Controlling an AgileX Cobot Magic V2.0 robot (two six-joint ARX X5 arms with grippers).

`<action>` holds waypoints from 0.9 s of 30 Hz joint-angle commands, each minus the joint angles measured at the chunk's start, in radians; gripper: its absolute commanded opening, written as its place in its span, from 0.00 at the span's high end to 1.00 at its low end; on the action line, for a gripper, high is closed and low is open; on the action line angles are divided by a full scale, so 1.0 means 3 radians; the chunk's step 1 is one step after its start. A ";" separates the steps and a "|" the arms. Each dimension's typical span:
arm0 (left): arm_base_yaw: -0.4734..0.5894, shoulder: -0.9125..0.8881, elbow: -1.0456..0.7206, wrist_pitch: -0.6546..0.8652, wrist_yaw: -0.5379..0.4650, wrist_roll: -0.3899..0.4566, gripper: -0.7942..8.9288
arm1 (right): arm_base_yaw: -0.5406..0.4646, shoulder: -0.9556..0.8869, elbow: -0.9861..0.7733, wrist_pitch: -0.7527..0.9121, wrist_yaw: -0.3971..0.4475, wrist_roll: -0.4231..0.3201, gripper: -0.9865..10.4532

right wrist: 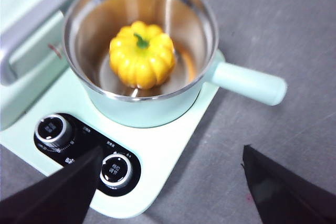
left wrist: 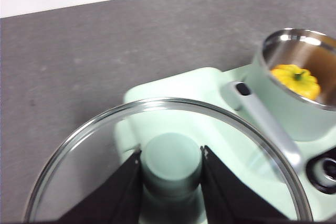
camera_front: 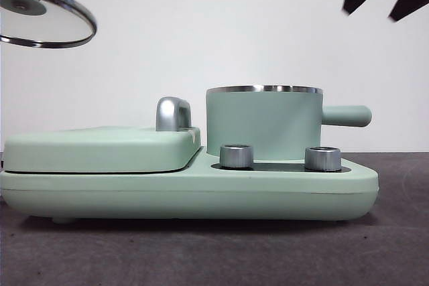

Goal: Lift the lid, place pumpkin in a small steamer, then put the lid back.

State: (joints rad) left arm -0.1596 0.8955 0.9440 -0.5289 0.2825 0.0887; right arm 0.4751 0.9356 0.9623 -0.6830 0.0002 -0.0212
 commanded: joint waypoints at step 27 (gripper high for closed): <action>-0.1447 0.0889 0.0048 0.1754 0.0095 -0.0186 0.91 | 0.0017 -0.1143 -0.0412 -0.0355 0.0004 0.0422 0.56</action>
State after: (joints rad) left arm -0.5835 1.1461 0.9440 -0.0662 0.3111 0.0631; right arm 0.4751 0.5880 0.8341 -0.7967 0.0006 0.0883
